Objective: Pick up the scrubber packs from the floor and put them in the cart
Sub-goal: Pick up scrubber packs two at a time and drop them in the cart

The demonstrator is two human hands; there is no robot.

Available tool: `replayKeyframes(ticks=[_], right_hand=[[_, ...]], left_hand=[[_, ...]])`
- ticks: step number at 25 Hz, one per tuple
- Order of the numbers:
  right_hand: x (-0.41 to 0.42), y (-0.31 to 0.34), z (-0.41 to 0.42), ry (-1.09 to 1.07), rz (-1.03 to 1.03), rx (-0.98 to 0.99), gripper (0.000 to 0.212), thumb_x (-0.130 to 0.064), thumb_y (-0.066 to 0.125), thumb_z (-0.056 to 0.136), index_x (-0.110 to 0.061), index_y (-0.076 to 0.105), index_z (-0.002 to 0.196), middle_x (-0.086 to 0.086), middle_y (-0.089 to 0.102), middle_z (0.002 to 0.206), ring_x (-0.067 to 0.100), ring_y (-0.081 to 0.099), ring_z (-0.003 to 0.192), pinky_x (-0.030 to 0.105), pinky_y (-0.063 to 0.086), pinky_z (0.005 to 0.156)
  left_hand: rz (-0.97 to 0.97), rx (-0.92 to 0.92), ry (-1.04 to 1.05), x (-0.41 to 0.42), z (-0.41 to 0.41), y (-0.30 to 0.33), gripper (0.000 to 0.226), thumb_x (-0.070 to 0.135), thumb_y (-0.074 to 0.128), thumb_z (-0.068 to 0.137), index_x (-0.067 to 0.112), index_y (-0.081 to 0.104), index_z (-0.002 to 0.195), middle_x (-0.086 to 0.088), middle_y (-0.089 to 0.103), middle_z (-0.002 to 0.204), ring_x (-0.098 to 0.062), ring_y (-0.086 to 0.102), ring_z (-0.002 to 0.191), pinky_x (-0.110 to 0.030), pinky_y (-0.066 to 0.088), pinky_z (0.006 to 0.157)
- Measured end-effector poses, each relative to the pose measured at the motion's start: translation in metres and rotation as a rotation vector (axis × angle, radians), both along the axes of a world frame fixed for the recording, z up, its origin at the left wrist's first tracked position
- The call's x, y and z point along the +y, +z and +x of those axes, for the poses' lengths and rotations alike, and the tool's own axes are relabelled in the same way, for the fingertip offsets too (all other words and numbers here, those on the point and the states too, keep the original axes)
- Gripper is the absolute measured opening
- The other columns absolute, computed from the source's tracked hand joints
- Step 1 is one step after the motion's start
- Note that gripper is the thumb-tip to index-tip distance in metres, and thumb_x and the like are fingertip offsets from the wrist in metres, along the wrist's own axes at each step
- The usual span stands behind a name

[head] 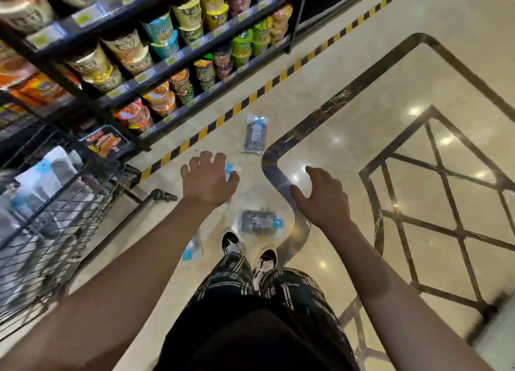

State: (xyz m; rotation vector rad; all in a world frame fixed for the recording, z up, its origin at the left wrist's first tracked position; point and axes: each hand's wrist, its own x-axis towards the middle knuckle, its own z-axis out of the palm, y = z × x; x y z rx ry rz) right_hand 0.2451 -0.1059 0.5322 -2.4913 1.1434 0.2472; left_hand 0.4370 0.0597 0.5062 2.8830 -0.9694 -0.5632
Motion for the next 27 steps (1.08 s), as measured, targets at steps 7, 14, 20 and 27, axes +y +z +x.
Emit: replayKeyframes(ticks=[7, 14, 20, 27], right_hand=[[0.017, -0.2, -0.005, 0.069, 0.343, 0.243, 0.063, -0.056, 0.057, 0.093, -0.02, 0.05, 0.144, 0.01, 0.058, 0.144, 0.039, 0.057, 0.126, 0.049, 0.051, 0.099], [0.039, -0.477, -0.004, -0.611, 0.774, 0.253, 0.06, -0.051, 0.059, 0.098, -0.006, 0.053, 0.137, 0.013, 0.066, 0.12, 0.036, 0.062, 0.115, 0.033, 0.045, 0.088], [0.061, -0.676, 0.003, -1.468, 1.293, 0.081, 0.06, -0.062, 0.068, 0.088, -0.023, 0.045, 0.129, 0.016, 0.049, 0.13, 0.039, 0.054, 0.115, 0.06, 0.052, 0.095], [0.069, -0.769, 0.022, -1.751, 1.352, -0.058, 0.073, -0.07, 0.074, 0.076, -0.013, 0.061, 0.119, 0.012, 0.07, 0.107, 0.032, 0.063, 0.106, 0.052, 0.046, 0.102]], left_hand=[[0.181, 0.234, 0.095, -0.01, -0.005, -0.174, 0.057, 0.051, 0.049, 0.097, 0.013, 0.049, 0.14, -0.018, 0.054, 0.131, -0.042, 0.055, 0.117, -0.048, 0.046, 0.096], [0.177, 0.407, 0.298, -0.008, 0.024, -0.451, 0.056, 0.045, 0.049, 0.1, 0.016, 0.041, 0.147, -0.021, 0.047, 0.136, -0.044, 0.053, 0.123, -0.051, 0.045, 0.103], [0.09, 0.462, 0.508, -0.006, 0.078, -0.653, 0.057, 0.043, 0.06, 0.096, 0.006, 0.047, 0.137, -0.025, 0.045, 0.136, -0.046, 0.051, 0.125, -0.052, 0.043, 0.108], [-0.073, 0.536, 0.784, -0.012, 0.117, -0.732, 0.097, 0.027, 0.093, 0.071, 0.002, 0.033, 0.144, -0.02, 0.054, 0.139, -0.035, 0.057, 0.123, -0.042, 0.051, 0.098]])
